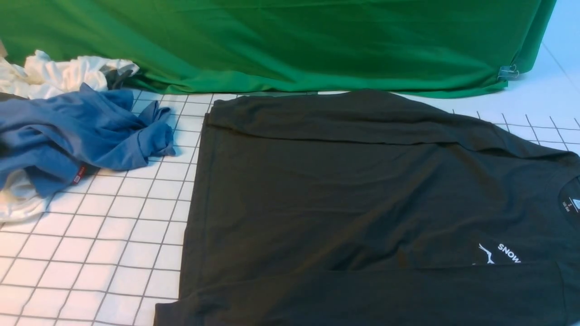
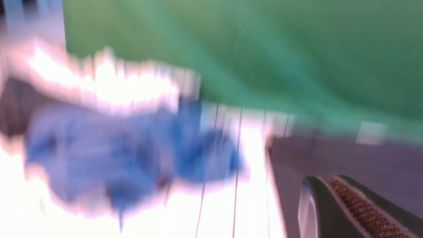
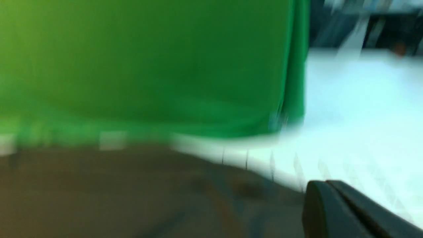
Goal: Fold a long-sleeved shirt over a white checkered tablecloth.
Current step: 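Grasp the left edge of the dark T-shirt lying flat on the table, then fold the left side of the black T-shirt inward over its body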
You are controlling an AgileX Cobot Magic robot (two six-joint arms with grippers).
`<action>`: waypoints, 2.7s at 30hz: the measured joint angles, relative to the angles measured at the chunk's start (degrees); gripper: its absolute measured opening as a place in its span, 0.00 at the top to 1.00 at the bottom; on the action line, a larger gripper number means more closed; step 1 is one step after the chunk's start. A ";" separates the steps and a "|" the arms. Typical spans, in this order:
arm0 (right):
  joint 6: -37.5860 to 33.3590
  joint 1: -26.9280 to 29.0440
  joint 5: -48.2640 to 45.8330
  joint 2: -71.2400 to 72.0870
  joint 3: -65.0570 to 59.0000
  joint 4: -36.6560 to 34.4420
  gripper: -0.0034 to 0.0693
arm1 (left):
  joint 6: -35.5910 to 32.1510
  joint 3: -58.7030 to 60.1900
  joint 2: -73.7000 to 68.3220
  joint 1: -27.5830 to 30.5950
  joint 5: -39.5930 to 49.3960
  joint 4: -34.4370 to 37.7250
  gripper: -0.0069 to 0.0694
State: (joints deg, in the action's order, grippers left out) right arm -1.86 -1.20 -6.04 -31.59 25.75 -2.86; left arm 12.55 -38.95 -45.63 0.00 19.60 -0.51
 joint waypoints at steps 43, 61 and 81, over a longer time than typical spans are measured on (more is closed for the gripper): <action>-7.10 -29.53 -25.96 -41.02 10.31 -0.05 0.93 | -12.55 -1.57 -34.83 -18.38 15.30 9.93 0.94; -6.71 -26.21 -26.26 -38.73 12.71 0.63 0.92 | -20.15 -27.95 -39.38 -18.38 15.39 -1.92 0.94; -5.55 -24.24 -22.23 -35.14 12.71 0.80 0.88 | -10.53 -72.32 -78.52 -15.76 28.37 -6.55 0.46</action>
State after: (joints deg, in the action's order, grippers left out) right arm -7.41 -25.43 -28.27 -66.72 38.46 -2.06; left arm 2.02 -111.27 -124.15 -15.76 47.97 -7.06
